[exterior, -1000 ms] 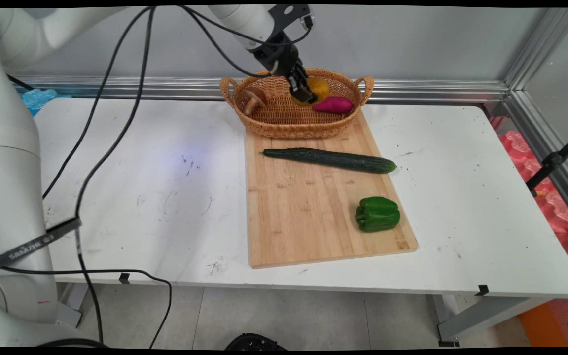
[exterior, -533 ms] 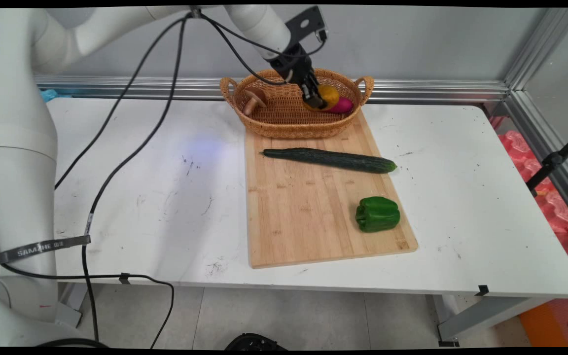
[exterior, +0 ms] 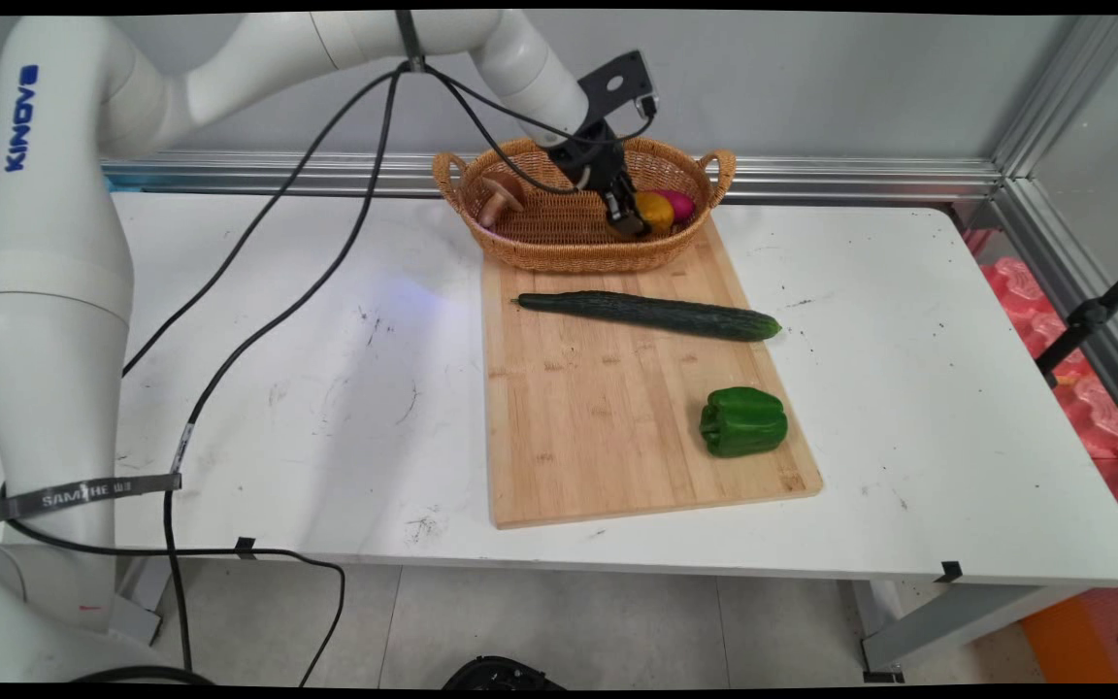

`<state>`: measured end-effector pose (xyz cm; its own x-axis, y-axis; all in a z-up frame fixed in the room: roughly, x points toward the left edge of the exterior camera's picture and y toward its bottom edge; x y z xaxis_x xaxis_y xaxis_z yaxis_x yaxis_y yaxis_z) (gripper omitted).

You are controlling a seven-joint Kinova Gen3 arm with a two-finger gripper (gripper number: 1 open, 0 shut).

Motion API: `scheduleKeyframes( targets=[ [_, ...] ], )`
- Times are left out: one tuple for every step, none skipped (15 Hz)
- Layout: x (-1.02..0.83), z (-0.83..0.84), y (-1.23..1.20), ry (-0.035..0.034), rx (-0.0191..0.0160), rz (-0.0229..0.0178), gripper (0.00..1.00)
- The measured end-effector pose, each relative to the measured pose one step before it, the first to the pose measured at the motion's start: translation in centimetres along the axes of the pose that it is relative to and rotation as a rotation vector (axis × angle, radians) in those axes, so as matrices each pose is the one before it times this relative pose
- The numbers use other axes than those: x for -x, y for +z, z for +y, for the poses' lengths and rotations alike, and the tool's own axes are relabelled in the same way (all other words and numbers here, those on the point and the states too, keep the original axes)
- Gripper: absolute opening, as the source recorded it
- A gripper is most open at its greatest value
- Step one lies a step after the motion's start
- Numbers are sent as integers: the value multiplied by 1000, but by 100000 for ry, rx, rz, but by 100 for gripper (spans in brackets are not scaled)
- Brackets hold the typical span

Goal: Place the picked object in the vegetable basket

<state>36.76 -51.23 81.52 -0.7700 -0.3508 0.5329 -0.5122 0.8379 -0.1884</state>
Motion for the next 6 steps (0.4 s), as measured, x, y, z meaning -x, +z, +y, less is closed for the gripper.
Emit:
scheduleKeyframes(
  targets=[
    [76, -11, 448, -144, -71, -132, 0],
    [58, -30, 332, -111, -124, -11, 100],
    [3, -38, 349, -162, -121, 122, 100],
    [-9, -36, 267, -229, -114, 173, 100],
    [-32, -26, 156, -193, -74, 119, 100],
    [-38, -51, 202, -308, -143, 193, 100]
  ],
)
